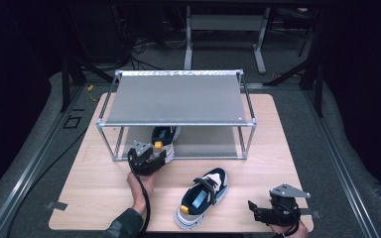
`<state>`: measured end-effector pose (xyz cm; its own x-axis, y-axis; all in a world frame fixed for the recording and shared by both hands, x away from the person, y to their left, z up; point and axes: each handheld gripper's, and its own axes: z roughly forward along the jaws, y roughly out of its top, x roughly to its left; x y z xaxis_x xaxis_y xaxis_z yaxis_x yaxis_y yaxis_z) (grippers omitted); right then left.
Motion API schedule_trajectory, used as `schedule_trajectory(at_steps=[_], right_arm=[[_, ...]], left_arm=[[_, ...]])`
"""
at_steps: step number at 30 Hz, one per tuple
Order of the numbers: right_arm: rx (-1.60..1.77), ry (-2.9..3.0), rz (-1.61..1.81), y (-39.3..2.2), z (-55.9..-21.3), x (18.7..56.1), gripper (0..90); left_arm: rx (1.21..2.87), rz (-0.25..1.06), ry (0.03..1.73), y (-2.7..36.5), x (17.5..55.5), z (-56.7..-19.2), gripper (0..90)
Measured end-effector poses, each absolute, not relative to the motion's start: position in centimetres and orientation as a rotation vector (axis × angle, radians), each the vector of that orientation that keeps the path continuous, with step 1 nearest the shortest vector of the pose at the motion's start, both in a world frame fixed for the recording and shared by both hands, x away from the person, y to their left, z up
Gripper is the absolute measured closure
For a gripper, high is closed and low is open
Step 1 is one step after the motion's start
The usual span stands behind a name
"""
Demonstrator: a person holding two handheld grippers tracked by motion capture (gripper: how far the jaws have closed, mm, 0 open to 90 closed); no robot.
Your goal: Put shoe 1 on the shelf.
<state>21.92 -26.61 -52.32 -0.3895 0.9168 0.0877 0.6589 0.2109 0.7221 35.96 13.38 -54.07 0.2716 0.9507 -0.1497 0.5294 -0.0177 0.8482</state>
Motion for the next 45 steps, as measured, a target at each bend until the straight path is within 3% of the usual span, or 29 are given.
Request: schedule_trajectory(at_steps=[7, 13, 20, 32, 39, 45], right_arm=[[1.458, 2.146, 1.017, -26.3, -52.2, 22.2, 13.9], [1.454, 2.163, 1.005, -26.1, -52.1, 22.3, 14.0], [1.447, 2.179, 1.028, -25.4, -51.8, 22.2, 14.1], [1.438, 2.208, 1.049, -23.3, -50.9, 22.5, 14.6], [1.4, 2.236, 1.124, -21.3, -49.0, 23.1, 18.6], [1.35, 2.304, 1.154, -18.0, -47.2, 25.0, 28.4]], left_arm=[[1.675, 0.588, 1.417, 11.7, 37.7, -54.6, 50.6], [1.735, 0.572, 1.406, 11.6, 38.7, -54.4, 42.0], [1.828, 0.509, 1.344, 13.7, 37.0, -53.5, 18.7], [1.994, 0.427, 1.263, 18.6, 32.6, -52.7, 0.0], [1.954, 0.456, 1.276, 21.4, 29.3, -52.9, 0.0], [1.935, 0.434, 1.311, 23.2, 27.6, -54.3, 0.0]])
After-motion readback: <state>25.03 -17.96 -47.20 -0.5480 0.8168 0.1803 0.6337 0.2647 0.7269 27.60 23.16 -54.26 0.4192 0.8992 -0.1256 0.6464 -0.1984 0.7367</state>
